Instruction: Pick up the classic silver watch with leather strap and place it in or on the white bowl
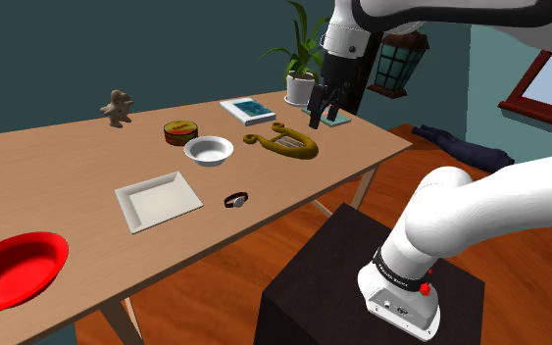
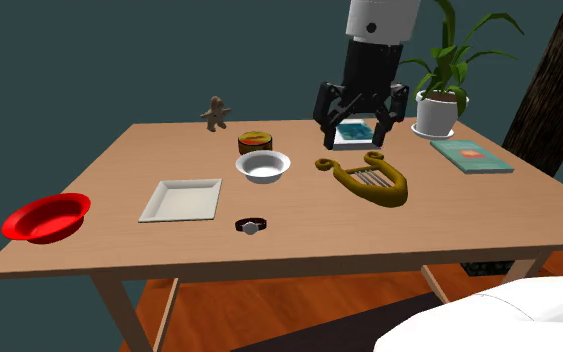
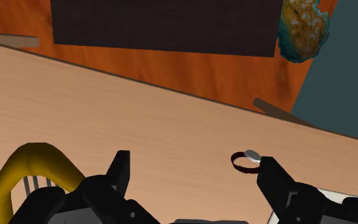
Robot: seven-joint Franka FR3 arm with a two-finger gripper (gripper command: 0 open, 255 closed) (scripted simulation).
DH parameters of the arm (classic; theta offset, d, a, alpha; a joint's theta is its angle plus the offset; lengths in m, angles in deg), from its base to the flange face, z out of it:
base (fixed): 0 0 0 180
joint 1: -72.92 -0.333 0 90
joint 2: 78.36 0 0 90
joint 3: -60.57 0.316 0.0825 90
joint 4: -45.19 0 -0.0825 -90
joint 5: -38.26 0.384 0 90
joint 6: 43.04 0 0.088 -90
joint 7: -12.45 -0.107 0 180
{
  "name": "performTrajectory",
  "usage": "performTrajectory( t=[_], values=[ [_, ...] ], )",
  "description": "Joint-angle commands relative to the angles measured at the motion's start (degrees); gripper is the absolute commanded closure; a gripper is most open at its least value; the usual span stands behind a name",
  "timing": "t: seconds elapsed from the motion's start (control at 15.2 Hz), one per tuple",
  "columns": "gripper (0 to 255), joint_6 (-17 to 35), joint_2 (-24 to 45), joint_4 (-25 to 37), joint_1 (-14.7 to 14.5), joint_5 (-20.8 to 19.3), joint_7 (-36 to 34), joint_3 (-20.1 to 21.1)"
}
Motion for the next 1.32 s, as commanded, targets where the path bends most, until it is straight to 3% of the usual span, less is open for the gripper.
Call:
performTrajectory(
  t=[0.0, 0.66, 1.25],
  values=[
    [0, 0.0, 0.0, 0.0, 0.0, 0.0, 0.0, 0.0],
    [0, 29.9, 2.8, -15.8, -7.7, 4.3, 7.4, 2.5],
    [0, 60.7, 17.6, -21.7, -18.2, 10.5, 16.5, 3.0]
  ],
)
